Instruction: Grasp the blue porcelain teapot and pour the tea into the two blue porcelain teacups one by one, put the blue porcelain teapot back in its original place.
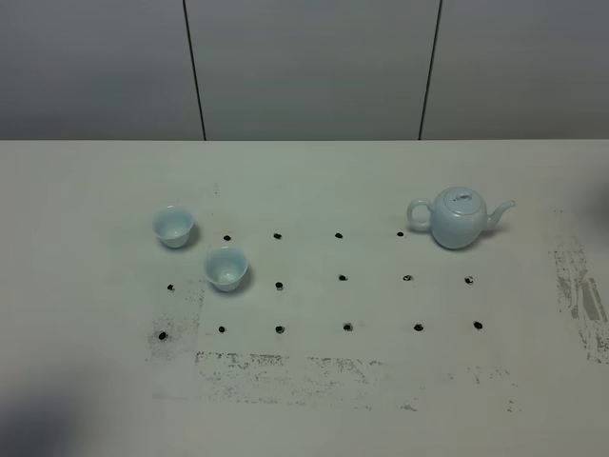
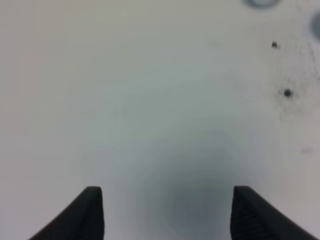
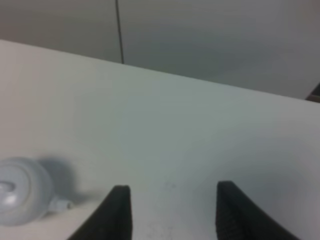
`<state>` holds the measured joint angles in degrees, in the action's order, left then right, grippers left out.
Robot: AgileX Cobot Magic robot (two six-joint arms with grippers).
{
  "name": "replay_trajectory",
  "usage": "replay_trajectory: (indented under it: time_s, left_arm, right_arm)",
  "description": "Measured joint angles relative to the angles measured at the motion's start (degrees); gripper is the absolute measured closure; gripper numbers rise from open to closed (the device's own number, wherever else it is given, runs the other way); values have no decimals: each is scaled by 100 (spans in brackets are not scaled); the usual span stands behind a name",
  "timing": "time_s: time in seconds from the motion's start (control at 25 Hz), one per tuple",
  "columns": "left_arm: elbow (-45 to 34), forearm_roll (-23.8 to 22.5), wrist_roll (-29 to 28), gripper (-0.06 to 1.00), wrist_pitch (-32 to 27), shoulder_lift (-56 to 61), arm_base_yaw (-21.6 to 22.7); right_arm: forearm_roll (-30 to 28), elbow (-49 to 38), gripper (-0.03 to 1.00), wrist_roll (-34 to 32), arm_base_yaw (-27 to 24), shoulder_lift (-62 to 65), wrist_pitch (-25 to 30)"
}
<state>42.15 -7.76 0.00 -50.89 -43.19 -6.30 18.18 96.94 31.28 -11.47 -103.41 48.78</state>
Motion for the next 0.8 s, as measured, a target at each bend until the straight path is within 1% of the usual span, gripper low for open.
replay_trajectory:
  time_s: [0.12, 0.24, 0.36, 0.52, 0.68, 0.8]
  left_arm:
    - [-515, 21, -72, 42, -461, 1024, 0]
    - [-790, 138, -97, 42, -797, 1898, 0]
    - [-1014, 187, -129, 42, -994, 2614, 0]
    - [-1364, 396, -148, 42, -1316, 3364, 0]
    - [-1391, 439, -416, 42, -1335, 3929, 0]
    - [-1451, 439, -508, 42, -1255, 4260, 0]
  right_arm:
    - [130, 0, 59, 313, 215, 0, 0]
    - [205, 0, 59, 573, 559, 0, 0]
    - [224, 0, 59, 822, 905, 0, 33]
    - [236, 0, 60, 1307, 1310, 0, -318]
    - [225, 0, 61, 1458, 1668, -61, -325]
    - [235, 0, 62, 1458, 1809, -255, -104]
